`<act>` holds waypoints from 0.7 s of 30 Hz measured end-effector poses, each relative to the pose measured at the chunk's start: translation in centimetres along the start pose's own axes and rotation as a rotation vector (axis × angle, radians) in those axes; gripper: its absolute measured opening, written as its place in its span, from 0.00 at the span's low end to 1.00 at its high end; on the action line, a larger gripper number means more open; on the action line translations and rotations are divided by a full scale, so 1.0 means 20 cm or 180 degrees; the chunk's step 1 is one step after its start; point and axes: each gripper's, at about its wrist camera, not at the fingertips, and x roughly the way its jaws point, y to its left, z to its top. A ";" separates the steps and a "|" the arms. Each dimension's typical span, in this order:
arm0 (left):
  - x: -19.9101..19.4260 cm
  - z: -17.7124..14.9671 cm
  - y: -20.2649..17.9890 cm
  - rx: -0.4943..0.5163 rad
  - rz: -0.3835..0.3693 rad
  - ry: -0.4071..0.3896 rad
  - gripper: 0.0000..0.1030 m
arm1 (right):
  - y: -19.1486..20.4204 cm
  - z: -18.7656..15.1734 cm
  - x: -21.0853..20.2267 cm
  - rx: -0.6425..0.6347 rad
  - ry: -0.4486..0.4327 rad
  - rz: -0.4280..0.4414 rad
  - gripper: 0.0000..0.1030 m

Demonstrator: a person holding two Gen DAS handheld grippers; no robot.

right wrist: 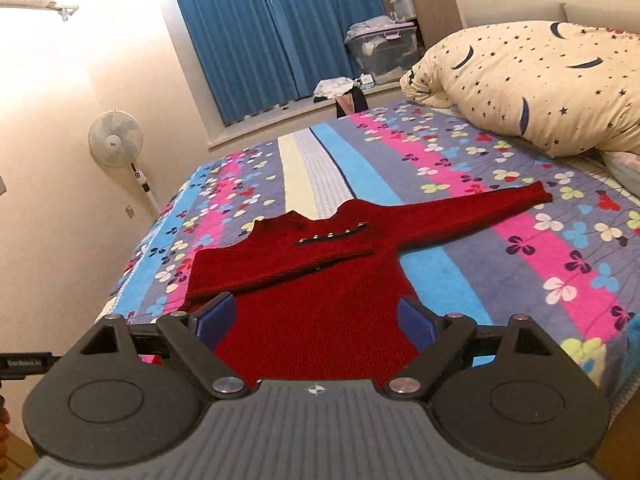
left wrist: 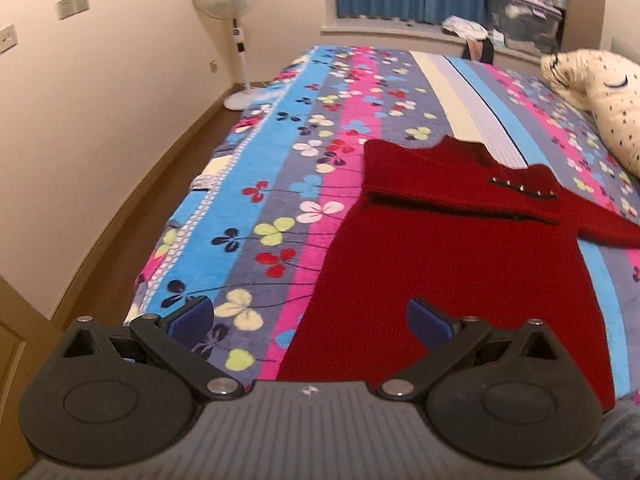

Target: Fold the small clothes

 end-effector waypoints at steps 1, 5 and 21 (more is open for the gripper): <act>-0.02 -0.01 0.01 -0.0017 0.0000 -0.0010 1.00 | 0.00 -0.01 -0.02 0.0001 -0.0017 0.0001 0.86; -0.08 -0.04 0.06 -0.0009 0.0074 -0.0055 1.00 | -0.04 -0.03 -0.08 0.0043 -0.0051 -0.0012 0.86; 0.04 0.03 -0.02 0.0000 0.0117 0.0057 1.00 | -0.17 -0.01 0.01 0.0278 -0.0015 -0.0171 0.86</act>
